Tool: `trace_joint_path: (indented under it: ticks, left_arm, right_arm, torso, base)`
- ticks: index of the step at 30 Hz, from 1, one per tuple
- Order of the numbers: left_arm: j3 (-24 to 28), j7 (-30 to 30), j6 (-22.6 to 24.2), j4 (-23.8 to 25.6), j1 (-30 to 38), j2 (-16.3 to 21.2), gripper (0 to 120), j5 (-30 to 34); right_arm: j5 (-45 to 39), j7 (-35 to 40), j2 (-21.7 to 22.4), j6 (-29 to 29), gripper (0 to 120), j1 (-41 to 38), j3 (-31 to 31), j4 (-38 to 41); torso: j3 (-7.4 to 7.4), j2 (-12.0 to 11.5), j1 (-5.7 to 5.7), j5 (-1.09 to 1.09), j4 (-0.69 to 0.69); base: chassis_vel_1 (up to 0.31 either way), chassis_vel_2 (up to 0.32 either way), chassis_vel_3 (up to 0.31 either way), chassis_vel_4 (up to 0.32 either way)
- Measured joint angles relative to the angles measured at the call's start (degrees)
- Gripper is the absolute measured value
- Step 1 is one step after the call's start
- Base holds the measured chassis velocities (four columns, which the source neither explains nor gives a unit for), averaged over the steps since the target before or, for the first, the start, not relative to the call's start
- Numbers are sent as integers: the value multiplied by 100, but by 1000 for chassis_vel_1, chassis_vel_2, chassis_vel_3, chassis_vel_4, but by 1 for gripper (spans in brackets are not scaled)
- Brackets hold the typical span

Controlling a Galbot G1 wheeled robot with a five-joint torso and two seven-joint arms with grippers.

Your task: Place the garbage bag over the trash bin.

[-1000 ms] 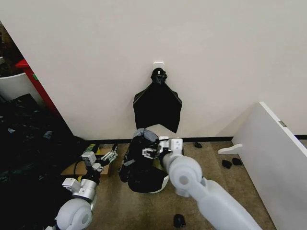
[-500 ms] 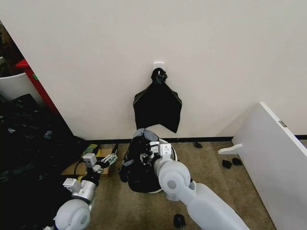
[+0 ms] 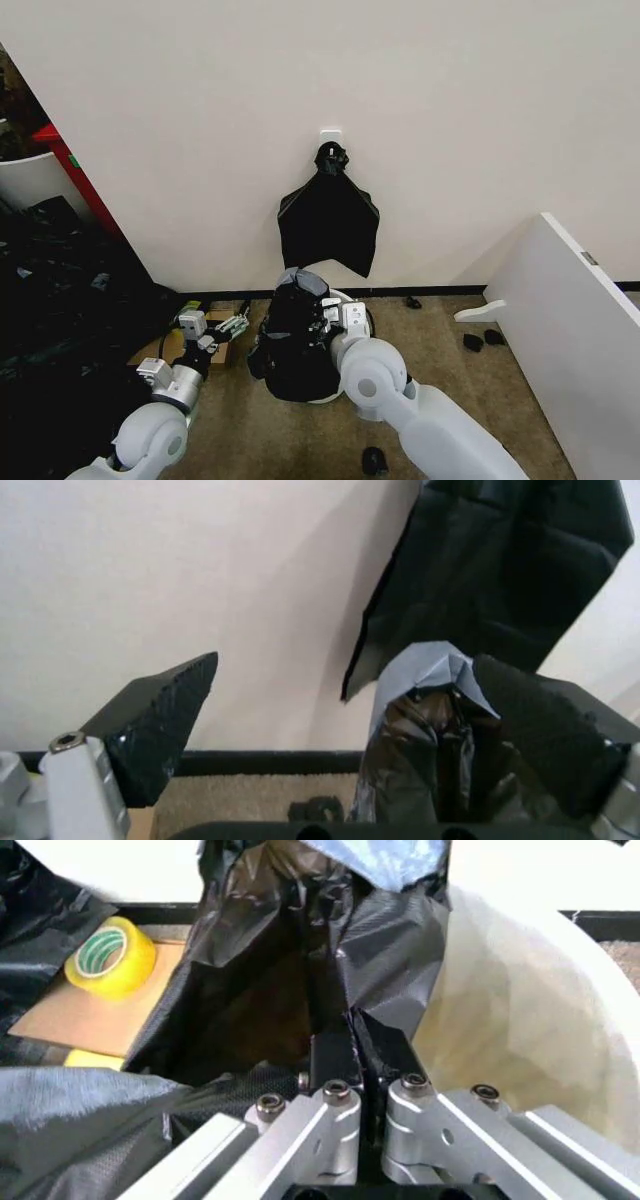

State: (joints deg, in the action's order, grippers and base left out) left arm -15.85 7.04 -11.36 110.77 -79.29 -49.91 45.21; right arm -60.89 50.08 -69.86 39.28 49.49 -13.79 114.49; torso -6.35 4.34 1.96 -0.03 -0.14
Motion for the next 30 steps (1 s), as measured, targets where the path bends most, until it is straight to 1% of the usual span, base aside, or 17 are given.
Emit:
trace_joint_path:
  ticks: [1,2,3,5,6,8,9,10,11,12,14,15,19,21,24,25,30]
  left_arm:
    - [32,71,158,34,48,18,100,3]
    - [32,71,158,34,48,18,100,3]
    - [54,157,316,70,86,30,100,3]
    - [121,422,865,194,200,64,99,78]
    - [121,422,865,194,200,64,99,78]
    - [191,722,1469,340,314,89,99,204]
    - [250,936,1873,435,389,92,99,291]
    - [310,1093,2178,503,452,92,99,383]
    - [310,1093,2178,503,452,92,99,383]
    - [376,1241,2443,567,518,87,99,499]
    - [465,1387,2702,619,603,62,98,602]
    - [465,1387,2702,619,603,62,98,602]
    - [657,1531,3002,493,803,-27,97,630]
    - [711,1553,3036,440,867,-61,97,630]
    - [968,1678,3141,163,1196,-278,96,672]
    - [968,1678,3141,163,1196,-278,96,672]
    - [1218,1794,3313,-189,1647,-501,96,949]
  right_arm:
    - [38,-63,49,-13,0,43,21,26]
    - [38,-63,49,-13,0,43,21,26]
    - [61,-96,75,-19,0,69,28,44]
    - [120,-157,108,-35,0,123,36,80]
    - [120,-157,108,-35,0,123,36,80]
    - [175,-183,110,-40,0,138,36,94]
    - [194,-191,108,-42,0,142,36,101]
    - [202,-194,107,-42,0,147,36,115]
    - [202,-194,107,-42,0,147,36,115]
    - [208,-200,110,-43,0,154,36,130]
    - [224,-232,114,-44,0,159,33,135]
    - [224,-232,114,-44,0,159,33,135]
    - [238,-286,101,-46,0,134,-21,113]
    - [239,-291,100,-46,0,122,-32,108]
    - [240,-293,87,-46,0,59,-58,96]
    - [240,-293,87,-46,0,59,-58,96]
    - [237,-282,73,-46,0,30,-72,99]
  torso:
    - [0,0,0,0,-1]
    - [0,0,0,0,-1]
    - [0,0,0,0,-2]
    - [0,0,0,0,-2]
    - [0,0,0,0,-2]
    - [0,0,0,0,-1]
    - [0,0,0,1,0]
    - [0,0,0,0,-1]
    - [0,0,0,0,-1]
    - [0,0,0,0,-1]
    - [0,0,0,0,-1]
    - [0,0,0,0,-1]
    - [0,0,0,0,0]
    - [0,0,0,1,0]
    - [0,0,0,0,-1]
    - [0,0,0,0,-1]
    - [0,0,0,0,-1]
  base:
    - [0,0,0,0]
    - [0,0,0,0]
    - [0,0,0,0]
    - [0,0,0,0]
    - [0,0,0,0]
    - [0,0,0,0]
    - [0,0,0,0]
    - [0,0,0,0]
    - [0,0,0,0]
    - [0,0,0,0]
    - [0,0,0,0]
    - [0,0,0,0]
    - [0,0,0,0]
    - [0,0,0,0]
    - [0,0,0,0]
    - [0,0,0,0]
    - [0,0,0,0]
